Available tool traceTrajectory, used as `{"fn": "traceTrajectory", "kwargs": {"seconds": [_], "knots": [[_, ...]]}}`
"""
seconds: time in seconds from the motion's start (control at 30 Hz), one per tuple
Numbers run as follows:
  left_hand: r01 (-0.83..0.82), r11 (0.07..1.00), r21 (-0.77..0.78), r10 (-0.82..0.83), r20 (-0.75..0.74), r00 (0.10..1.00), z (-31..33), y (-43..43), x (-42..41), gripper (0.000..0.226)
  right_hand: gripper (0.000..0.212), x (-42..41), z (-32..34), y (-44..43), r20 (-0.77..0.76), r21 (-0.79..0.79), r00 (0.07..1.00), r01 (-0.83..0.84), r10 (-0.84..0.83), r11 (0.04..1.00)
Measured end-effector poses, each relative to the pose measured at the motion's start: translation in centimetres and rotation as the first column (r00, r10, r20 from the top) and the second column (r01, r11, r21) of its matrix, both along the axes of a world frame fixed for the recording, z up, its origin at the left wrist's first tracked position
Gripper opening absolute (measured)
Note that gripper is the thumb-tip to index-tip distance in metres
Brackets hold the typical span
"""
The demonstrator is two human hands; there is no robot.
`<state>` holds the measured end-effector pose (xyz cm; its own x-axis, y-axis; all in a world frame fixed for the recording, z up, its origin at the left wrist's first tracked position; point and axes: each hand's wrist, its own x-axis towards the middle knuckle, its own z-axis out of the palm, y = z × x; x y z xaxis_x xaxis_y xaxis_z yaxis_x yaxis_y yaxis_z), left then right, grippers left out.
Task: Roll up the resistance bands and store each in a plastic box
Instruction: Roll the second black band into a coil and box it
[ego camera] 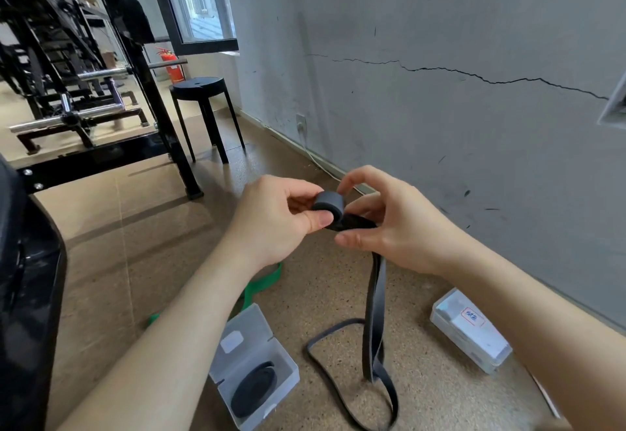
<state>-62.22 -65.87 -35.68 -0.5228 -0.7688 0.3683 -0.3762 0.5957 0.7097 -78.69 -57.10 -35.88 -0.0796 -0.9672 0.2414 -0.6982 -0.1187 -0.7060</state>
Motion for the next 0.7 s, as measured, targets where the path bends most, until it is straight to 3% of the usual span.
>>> {"fn": "traceTrajectory", "kwargs": {"seconds": [0.17,0.3,0.47,0.57,0.63,0.7], "knots": [[0.063,0.966,-0.252,-0.013,0.193,0.981,0.5,0.4,0.0,0.019,0.047,-0.4,0.4,0.0,-0.098,0.021,0.995,0.011,-0.009,1.0],[0.098,0.932,-0.349,0.015,0.307,0.952,0.7,0.3,-0.2,0.008,0.047,-0.2,0.4,0.2,-0.157,-0.019,0.987,0.035,-0.038,0.999],[0.106,0.91,-0.401,0.077,0.413,0.907,0.6,0.8,-0.5,0.015,0.043,0.7,-0.6,0.1,-0.169,-0.156,0.985,0.019,-0.046,0.988],[0.065,0.937,-0.343,0.052,0.322,0.945,0.5,0.6,-0.5,0.016,0.037,0.8,-0.8,0.0,-0.129,-0.221,0.988,0.056,-0.086,0.974],[-0.002,0.987,-0.162,0.025,0.141,0.99,0.3,0.5,-0.4,0.018,0.034,0.5,-0.8,-0.2,0.018,-0.225,0.995,0.097,-0.095,0.969],[0.032,0.993,0.111,-0.022,-0.092,0.995,-0.1,0.5,-0.6,0.026,0.034,0.2,-0.6,-0.2,0.22,-0.197,0.971,0.134,-0.09,0.971]]}}
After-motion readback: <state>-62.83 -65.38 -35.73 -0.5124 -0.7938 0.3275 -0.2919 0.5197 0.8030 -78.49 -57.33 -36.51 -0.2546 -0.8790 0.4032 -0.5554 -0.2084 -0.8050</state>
